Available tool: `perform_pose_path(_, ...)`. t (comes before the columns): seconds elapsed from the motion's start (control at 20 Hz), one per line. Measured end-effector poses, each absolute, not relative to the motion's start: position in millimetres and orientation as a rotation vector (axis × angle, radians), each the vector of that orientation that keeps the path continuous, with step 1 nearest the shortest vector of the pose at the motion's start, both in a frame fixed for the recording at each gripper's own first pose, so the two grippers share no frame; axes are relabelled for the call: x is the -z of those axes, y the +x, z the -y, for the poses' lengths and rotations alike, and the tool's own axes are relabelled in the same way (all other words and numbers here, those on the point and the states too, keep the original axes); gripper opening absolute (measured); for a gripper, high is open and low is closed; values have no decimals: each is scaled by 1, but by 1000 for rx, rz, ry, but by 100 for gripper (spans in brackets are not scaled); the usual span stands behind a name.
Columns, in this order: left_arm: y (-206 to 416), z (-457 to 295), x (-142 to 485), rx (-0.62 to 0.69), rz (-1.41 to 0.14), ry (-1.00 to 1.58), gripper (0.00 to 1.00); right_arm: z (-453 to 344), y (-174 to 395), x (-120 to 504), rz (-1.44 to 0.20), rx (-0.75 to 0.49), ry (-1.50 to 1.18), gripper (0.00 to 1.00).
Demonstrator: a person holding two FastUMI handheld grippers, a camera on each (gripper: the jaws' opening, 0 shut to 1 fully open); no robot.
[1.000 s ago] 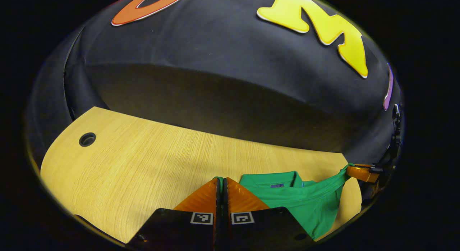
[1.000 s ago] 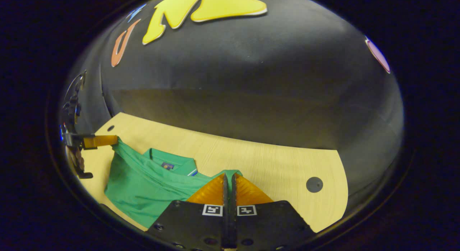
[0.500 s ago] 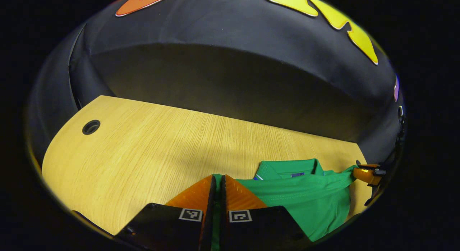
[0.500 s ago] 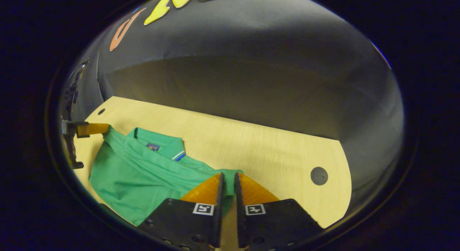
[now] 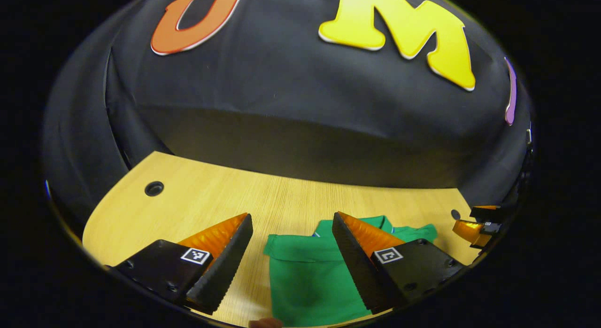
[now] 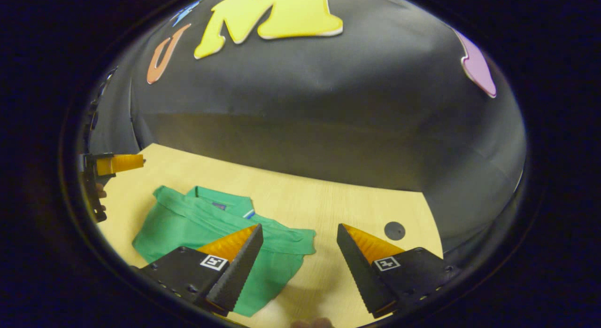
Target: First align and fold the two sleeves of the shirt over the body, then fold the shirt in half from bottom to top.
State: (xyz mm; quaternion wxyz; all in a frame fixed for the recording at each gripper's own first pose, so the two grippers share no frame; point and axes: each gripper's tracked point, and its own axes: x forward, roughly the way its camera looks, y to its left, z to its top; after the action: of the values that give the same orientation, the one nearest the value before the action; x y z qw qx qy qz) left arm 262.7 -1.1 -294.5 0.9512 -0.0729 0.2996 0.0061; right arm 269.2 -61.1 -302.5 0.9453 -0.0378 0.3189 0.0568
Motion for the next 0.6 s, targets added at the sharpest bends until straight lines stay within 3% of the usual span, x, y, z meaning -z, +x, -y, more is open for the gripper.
perform_pose_path(0.3,211,15,169,6,-413,-108,100,51,197,191,-459,-58,-17,97)
perform_pose_path(0.6,93,28,84,30,-310,-79,100,28,87,96,-285,-11,38,96)
